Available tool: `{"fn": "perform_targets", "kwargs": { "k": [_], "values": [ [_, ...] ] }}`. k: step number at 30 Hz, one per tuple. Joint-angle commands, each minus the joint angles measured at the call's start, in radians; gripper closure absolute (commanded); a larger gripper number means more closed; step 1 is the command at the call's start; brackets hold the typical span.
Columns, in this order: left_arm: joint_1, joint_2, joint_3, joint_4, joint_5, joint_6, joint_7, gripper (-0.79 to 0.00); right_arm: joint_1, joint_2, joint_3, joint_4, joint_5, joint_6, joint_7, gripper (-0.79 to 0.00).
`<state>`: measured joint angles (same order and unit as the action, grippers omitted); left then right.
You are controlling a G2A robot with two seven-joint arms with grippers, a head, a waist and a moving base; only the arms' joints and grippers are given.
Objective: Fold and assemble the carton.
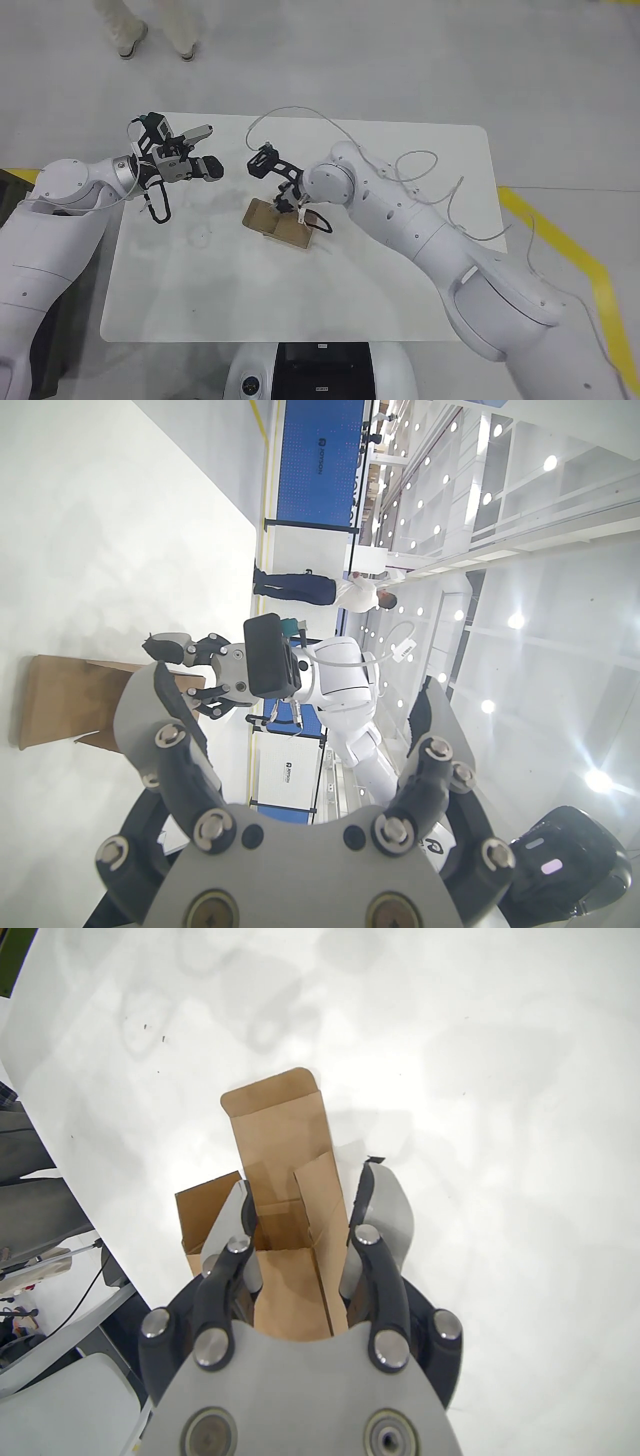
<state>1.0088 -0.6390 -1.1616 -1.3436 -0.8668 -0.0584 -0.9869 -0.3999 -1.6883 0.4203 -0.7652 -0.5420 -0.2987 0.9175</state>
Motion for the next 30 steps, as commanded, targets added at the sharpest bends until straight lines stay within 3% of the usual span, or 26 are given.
{"fn": "perform_targets", "kwargs": {
  "k": [1, 4, 5, 6, 13, 20, 27, 30],
  "values": [
    [0.0, 0.0, 0.0, 0.0, 0.0, 0.0, 0.0, -0.785, 0.007, -0.011, -0.006, 0.02, -0.006, 0.004, 0.006, -0.231],
    [0.0, 0.0, 0.0, 0.0, 0.0, 0.0, 0.0, -0.785, 0.015, -0.025, -0.009, 0.041, -0.012, 0.005, 0.0, -0.169],
    [0.0, 0.0, 0.0, 0.0, 0.0, 0.0, 0.0, -0.785, 0.02, -0.028, -0.008, 0.048, -0.019, 0.008, -0.007, -0.018],
    [0.0, 0.0, 0.0, 0.0, 0.0, 0.0, 0.0, -0.785, 0.021, -0.031, -0.007, 0.052, -0.021, 0.008, -0.013, 0.0],
    [0.0, 0.0, 0.0, 0.0, 0.0, 0.0, 0.0, -0.785, 0.011, -0.029, 0.027, 0.065, -0.025, 0.009, -0.076, 0.0],
    [0.0, 0.0, 0.0, 0.0, 0.0, 0.0, 0.0, -0.785, -0.066, 0.015, 0.113, -0.003, -0.024, 0.027, -0.226, 0.0],
    [0.0, 0.0, 0.0, 0.0, 0.0, 0.0, 0.0, -0.785, -0.241, 0.098, 0.251, -0.225, -0.078, 0.121, -0.374, 0.0],
    [0.0, 0.0, 0.0, 0.0, 0.0, 0.0, 0.0, -0.785, -0.345, 0.137, 0.313, -0.373, -0.122, 0.187, -0.37, 0.0]
  ]
}}
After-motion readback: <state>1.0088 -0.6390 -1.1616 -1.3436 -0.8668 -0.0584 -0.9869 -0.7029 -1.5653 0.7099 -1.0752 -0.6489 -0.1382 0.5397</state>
